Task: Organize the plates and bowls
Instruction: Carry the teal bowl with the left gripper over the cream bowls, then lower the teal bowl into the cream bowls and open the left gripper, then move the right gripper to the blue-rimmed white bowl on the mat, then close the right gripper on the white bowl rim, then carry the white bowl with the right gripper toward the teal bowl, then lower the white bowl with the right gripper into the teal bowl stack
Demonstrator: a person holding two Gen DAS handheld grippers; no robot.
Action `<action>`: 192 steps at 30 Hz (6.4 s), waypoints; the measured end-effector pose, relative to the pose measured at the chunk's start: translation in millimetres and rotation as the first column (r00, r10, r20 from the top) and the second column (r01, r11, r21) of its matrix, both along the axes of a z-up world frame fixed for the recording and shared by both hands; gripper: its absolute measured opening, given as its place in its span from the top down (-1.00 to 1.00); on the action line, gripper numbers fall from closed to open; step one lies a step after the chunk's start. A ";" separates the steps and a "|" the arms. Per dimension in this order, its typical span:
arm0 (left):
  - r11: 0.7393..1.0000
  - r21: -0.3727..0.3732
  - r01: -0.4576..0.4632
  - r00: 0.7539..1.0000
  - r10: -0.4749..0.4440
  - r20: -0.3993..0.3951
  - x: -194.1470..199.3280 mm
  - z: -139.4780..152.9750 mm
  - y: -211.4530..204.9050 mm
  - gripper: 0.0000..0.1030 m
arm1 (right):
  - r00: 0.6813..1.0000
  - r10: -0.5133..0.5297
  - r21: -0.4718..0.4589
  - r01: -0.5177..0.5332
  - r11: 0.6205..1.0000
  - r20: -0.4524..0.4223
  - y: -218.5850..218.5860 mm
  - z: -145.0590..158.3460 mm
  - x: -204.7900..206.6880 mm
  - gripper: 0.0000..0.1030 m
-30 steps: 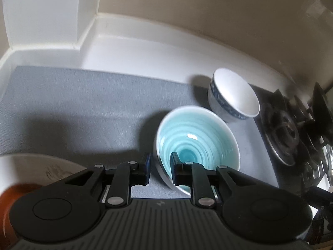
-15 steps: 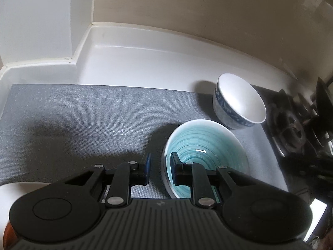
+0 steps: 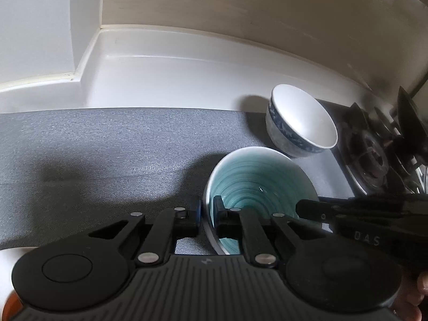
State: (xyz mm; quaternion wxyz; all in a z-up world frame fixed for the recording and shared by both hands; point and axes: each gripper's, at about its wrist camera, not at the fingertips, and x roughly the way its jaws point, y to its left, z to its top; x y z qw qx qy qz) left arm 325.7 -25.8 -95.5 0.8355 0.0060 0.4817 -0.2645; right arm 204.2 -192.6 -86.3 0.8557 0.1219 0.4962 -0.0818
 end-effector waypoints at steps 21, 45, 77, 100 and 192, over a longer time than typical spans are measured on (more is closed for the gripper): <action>0.994 -0.081 0.068 0.994 -0.061 0.086 -48.1 53.2 -8.3 0.87 | 0.988 -0.068 -0.021 0.072 0.997 0.142 -9.6 54.8 -60.9 0.88; 0.986 -0.023 0.167 0.972 -0.169 -0.166 -116.6 27.1 -42.0 0.83 | 0.976 -0.163 0.058 0.172 0.983 -0.145 -31.1 43.2 -134.7 0.88; 0.986 -0.021 0.163 0.972 -0.164 -0.167 -110.7 30.5 -48.4 0.83 | 0.976 -0.147 0.089 0.162 0.983 -0.160 -44.7 51.3 -114.1 0.81; 0.998 -0.025 -0.053 0.983 0.057 0.175 -184.7 85.3 -22.9 0.78 | 0.954 -0.230 0.316 0.162 0.935 0.191 -112.6 55.3 -59.9 0.39; 0.888 -0.012 -0.460 0.865 0.452 0.217 -158.7 45.7 -49.8 0.62 | 0.898 0.438 0.114 -0.441 0.890 0.046 -74.7 17.4 10.7 0.59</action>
